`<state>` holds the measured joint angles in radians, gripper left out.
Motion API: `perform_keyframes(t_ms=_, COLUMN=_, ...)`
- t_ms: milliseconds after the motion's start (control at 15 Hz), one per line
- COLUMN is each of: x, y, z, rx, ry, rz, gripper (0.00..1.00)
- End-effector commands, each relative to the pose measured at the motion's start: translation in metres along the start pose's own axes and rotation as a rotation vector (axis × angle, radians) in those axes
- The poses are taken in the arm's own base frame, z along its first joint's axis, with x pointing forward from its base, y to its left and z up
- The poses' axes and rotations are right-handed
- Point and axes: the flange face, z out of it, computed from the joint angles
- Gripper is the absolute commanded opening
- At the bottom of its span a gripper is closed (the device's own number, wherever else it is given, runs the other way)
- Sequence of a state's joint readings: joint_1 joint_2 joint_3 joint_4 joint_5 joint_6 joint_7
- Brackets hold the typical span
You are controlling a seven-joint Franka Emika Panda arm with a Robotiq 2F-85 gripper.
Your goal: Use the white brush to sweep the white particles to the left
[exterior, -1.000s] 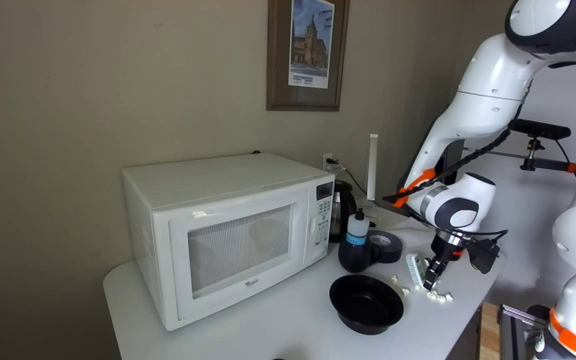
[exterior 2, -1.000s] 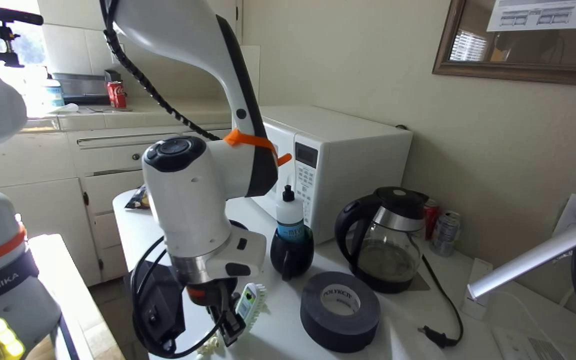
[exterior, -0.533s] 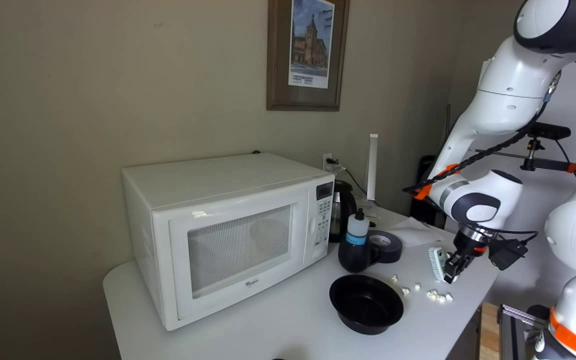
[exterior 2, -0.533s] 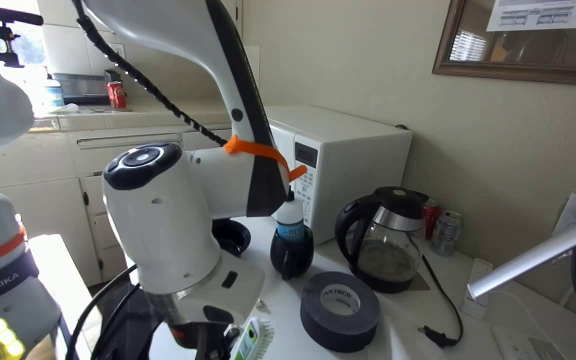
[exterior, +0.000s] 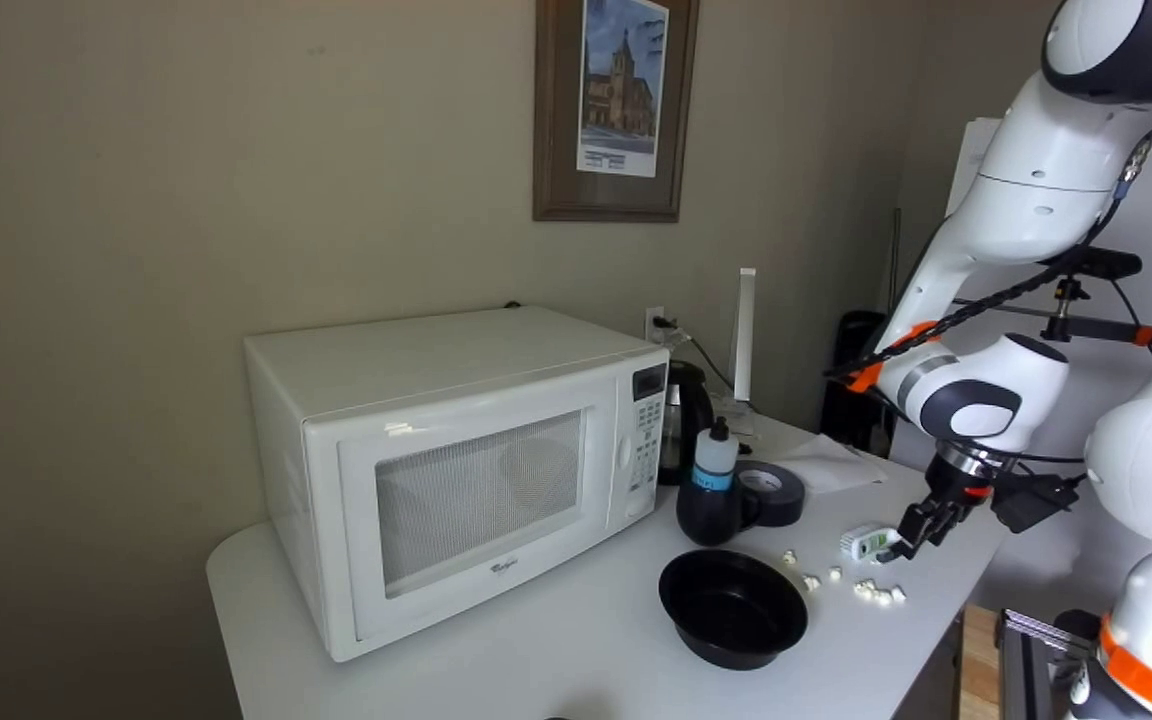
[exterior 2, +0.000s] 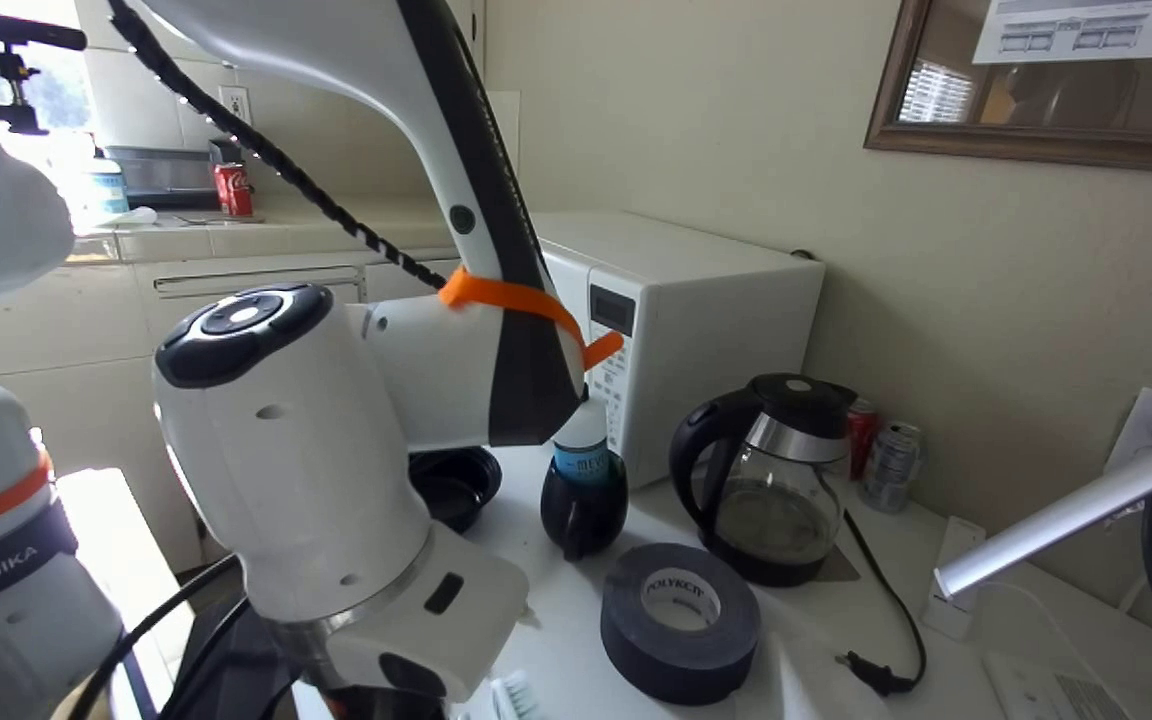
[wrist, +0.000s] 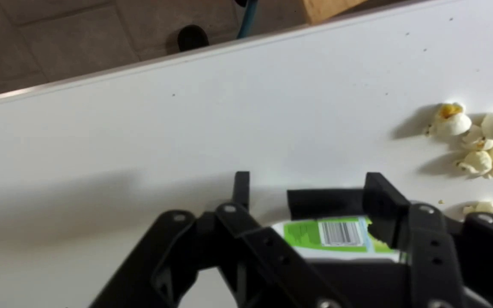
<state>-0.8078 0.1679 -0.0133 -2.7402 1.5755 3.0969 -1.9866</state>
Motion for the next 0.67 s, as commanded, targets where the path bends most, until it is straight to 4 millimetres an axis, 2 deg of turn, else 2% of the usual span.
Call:
perform_keyframes(t_ms=0, x=0.003, y=0.001, z=-0.009, rx=-0.008, ry=0.022, rz=0.006, gripper=0.99)
perform_keyframes(t_ms=267, x=0.007, y=0.005, z=-0.025, rx=-0.022, ry=0.079, rz=-0.013, gripper=1.0)
perform_keyframes(t_ms=533, x=0.01, y=0.01, z=-0.04, rx=-0.063, ry=0.124, rz=-0.102, gripper=1.0)
perform_keyframes(t_ms=600, x=0.014, y=0.007, z=-0.029, rx=-0.045, ry=0.091, rz=-0.063, gripper=1.0)
